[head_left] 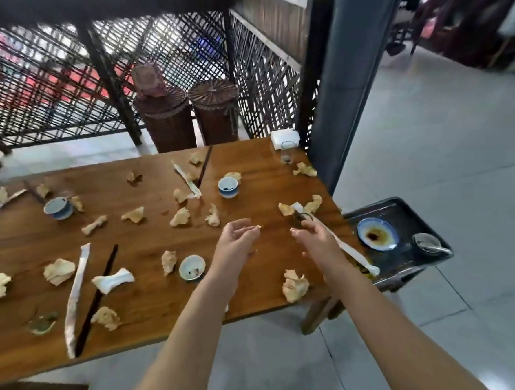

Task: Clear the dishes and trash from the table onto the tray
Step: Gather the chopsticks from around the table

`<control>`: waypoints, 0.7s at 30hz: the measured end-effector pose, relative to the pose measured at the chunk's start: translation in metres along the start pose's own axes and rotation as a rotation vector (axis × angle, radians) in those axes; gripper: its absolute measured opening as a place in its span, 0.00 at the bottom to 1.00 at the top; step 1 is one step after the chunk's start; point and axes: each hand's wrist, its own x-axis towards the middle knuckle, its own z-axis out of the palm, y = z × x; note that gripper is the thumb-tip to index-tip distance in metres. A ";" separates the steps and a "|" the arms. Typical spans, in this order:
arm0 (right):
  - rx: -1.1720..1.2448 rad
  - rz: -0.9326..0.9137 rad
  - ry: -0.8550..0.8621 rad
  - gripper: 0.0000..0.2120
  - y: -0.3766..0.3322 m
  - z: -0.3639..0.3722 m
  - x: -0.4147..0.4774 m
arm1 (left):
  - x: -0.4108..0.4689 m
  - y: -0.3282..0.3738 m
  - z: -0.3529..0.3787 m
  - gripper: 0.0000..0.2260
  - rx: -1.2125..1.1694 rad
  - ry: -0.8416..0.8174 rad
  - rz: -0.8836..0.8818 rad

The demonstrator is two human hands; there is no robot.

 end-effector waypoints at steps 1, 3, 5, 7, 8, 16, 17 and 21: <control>-0.008 0.019 0.000 0.24 0.008 -0.013 0.008 | 0.005 -0.007 0.016 0.08 -0.003 -0.009 -0.026; -0.023 0.057 0.014 0.23 0.023 -0.030 0.020 | 0.013 -0.019 0.041 0.10 -0.016 -0.031 -0.071; -0.045 0.092 0.039 0.22 0.039 -0.046 0.032 | 0.021 -0.033 0.066 0.11 -0.031 -0.043 -0.121; -0.066 0.102 0.053 0.22 0.053 -0.057 0.043 | 0.030 -0.047 0.086 0.11 -0.036 -0.040 -0.183; -0.077 0.116 0.061 0.22 0.062 -0.064 0.049 | 0.035 -0.055 0.097 0.11 -0.027 -0.034 -0.220; -0.511 0.102 0.144 0.23 0.126 -0.089 0.088 | 0.068 -0.093 0.148 0.09 -0.002 0.051 -0.406; -0.602 0.085 0.172 0.22 0.136 -0.089 0.094 | 0.071 -0.100 0.153 0.09 0.011 0.061 -0.424; -0.882 -0.003 0.262 0.14 0.156 -0.086 0.101 | 0.075 -0.117 0.169 0.06 -0.007 0.066 -0.490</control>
